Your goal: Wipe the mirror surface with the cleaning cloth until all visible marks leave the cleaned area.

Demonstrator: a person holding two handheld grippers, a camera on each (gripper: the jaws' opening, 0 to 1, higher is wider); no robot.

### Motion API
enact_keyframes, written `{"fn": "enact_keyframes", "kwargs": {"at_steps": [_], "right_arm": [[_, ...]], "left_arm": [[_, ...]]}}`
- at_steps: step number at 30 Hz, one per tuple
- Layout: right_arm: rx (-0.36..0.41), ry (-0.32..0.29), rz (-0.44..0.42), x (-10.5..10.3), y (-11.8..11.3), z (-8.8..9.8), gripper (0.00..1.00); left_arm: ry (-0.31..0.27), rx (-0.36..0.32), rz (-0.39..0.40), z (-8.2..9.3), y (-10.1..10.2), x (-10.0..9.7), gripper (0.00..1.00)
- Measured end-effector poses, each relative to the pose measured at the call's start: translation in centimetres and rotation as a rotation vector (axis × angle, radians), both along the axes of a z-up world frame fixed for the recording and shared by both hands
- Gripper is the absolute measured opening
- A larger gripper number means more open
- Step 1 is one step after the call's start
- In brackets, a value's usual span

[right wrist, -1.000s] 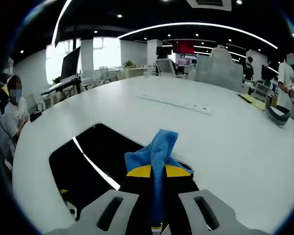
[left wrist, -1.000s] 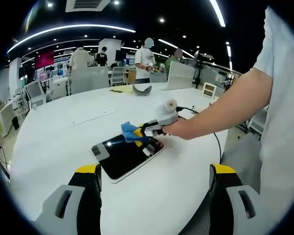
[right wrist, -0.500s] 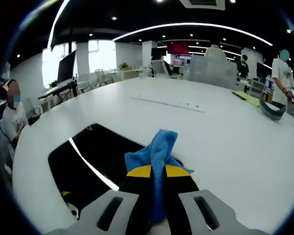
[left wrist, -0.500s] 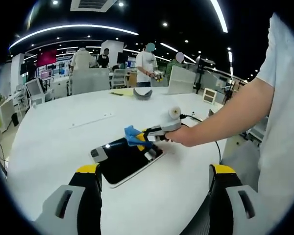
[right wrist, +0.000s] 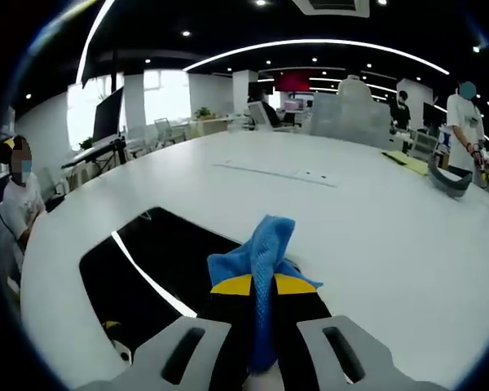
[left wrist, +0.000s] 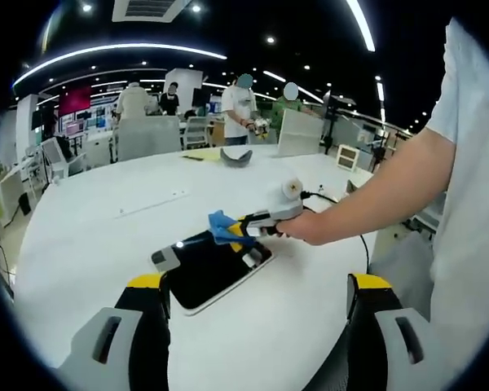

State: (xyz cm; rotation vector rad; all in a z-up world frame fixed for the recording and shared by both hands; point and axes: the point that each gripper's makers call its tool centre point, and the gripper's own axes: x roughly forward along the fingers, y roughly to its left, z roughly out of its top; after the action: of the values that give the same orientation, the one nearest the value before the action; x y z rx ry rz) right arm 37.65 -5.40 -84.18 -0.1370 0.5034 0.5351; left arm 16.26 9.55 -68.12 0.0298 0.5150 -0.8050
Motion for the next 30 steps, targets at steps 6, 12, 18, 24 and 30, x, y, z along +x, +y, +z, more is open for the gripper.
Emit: {"fn": "enact_keyframes", "kwargs": {"at_steps": [6, 12, 18, 24, 30], "right_arm": [[0.002, 0.0, -0.005, 0.0, 0.0, 0.0, 0.03], [0.001, 0.002, -0.005, -0.1, -0.1, 0.0, 0.03], [0.008, 0.014, -0.015, -0.2, -0.3, 0.0, 0.03], [0.013, 0.015, -0.026, -0.5, -0.5, 0.0, 0.03], [0.023, 0.009, -0.072, -0.9, -0.6, 0.0, 0.03]], "left_arm": [[-0.005, -0.002, 0.006, 0.0, 0.1, 0.1, 0.9], [-0.007, 0.0, 0.005, 0.0, 0.1, 0.1, 0.9], [-0.011, -0.001, 0.008, 0.1, 0.3, 0.1, 0.9], [-0.013, 0.005, 0.019, 0.0, 1.0, -0.4, 0.89], [-0.02, 0.01, 0.024, 0.4, 1.8, -1.3, 0.89]]}}
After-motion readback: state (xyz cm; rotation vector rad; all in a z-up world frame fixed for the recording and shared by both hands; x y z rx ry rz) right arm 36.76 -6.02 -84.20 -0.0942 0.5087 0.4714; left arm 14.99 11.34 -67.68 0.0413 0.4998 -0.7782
